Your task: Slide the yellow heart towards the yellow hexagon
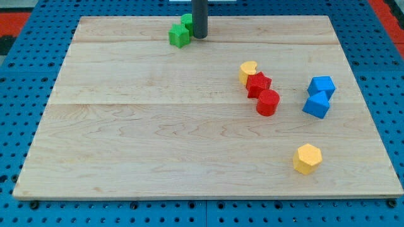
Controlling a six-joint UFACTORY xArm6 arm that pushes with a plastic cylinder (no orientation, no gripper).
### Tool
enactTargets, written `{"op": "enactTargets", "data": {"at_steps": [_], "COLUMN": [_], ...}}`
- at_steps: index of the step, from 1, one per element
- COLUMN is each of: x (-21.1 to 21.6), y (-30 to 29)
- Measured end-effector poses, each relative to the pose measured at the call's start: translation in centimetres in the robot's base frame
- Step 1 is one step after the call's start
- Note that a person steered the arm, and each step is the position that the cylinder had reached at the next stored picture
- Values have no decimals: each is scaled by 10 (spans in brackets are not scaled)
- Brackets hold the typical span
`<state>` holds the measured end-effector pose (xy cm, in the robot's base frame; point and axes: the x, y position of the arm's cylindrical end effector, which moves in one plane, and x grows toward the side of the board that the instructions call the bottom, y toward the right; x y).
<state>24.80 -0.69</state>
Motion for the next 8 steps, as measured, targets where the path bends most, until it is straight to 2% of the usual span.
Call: {"op": "enactTargets", "data": {"at_steps": [2, 3, 5, 6, 8], "x": [-10, 8, 9, 17, 30], "y": [0, -8, -5, 10, 105]}}
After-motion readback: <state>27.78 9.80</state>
